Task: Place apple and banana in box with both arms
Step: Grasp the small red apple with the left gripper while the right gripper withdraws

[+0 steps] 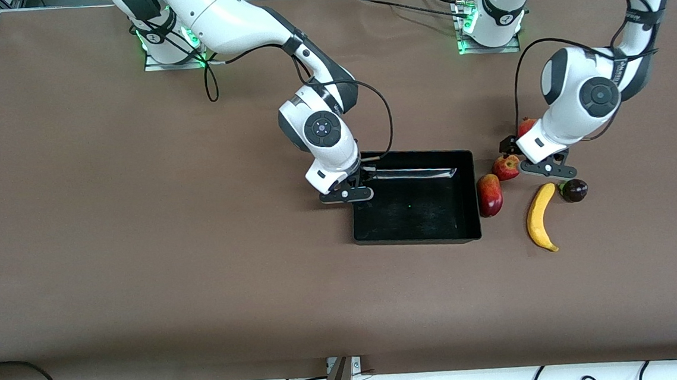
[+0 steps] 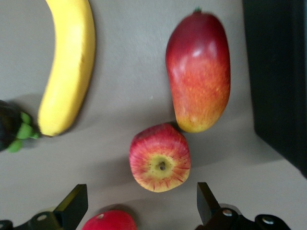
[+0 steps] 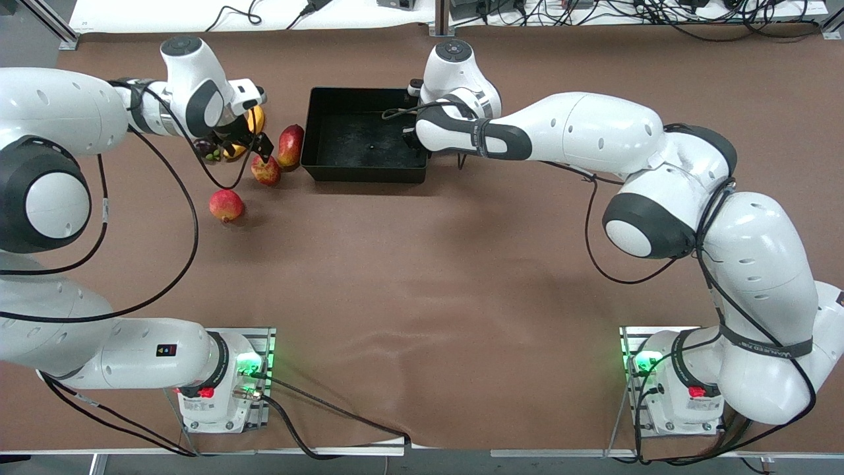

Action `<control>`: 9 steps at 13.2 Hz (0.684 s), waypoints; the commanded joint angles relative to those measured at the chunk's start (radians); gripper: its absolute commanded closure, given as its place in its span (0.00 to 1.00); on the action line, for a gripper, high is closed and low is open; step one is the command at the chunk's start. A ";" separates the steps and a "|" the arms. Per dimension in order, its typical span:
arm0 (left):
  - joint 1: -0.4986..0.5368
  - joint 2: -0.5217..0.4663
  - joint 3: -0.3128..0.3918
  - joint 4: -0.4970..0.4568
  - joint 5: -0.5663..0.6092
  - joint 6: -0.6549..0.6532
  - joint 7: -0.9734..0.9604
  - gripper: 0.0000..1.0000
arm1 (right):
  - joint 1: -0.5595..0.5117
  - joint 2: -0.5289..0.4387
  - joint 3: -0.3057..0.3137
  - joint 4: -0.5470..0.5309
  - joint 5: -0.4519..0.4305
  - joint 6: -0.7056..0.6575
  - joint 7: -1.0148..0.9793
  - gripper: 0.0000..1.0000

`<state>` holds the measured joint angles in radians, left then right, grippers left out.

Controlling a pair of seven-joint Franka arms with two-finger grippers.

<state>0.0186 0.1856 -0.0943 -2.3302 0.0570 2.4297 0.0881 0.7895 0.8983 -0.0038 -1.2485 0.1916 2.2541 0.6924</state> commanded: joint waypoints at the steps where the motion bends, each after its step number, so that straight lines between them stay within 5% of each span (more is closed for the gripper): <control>1: -0.011 0.020 -0.019 -0.006 0.018 0.057 -0.074 0.00 | 0.005 -0.028 -0.016 0.041 0.014 -0.071 0.010 0.00; 4: -0.009 0.063 -0.021 -0.008 0.081 0.123 -0.071 0.00 | -0.012 -0.151 -0.080 0.041 0.009 -0.187 -0.014 0.00; 7: -0.005 0.092 -0.021 -0.017 0.112 0.152 -0.059 0.07 | -0.027 -0.267 -0.220 0.034 0.028 -0.345 -0.140 0.00; 8: -0.006 0.100 -0.021 -0.017 0.112 0.150 -0.057 0.50 | -0.048 -0.303 -0.240 0.032 0.037 -0.404 -0.199 0.00; 9: -0.008 0.124 -0.022 -0.012 0.110 0.149 -0.059 0.67 | -0.080 -0.338 -0.252 0.020 0.051 -0.450 -0.250 0.00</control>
<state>0.0118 0.2855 -0.1160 -2.3400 0.1432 2.5629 0.0357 0.7499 0.6348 -0.2354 -1.1805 0.2064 1.8764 0.5370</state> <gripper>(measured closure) 0.066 0.000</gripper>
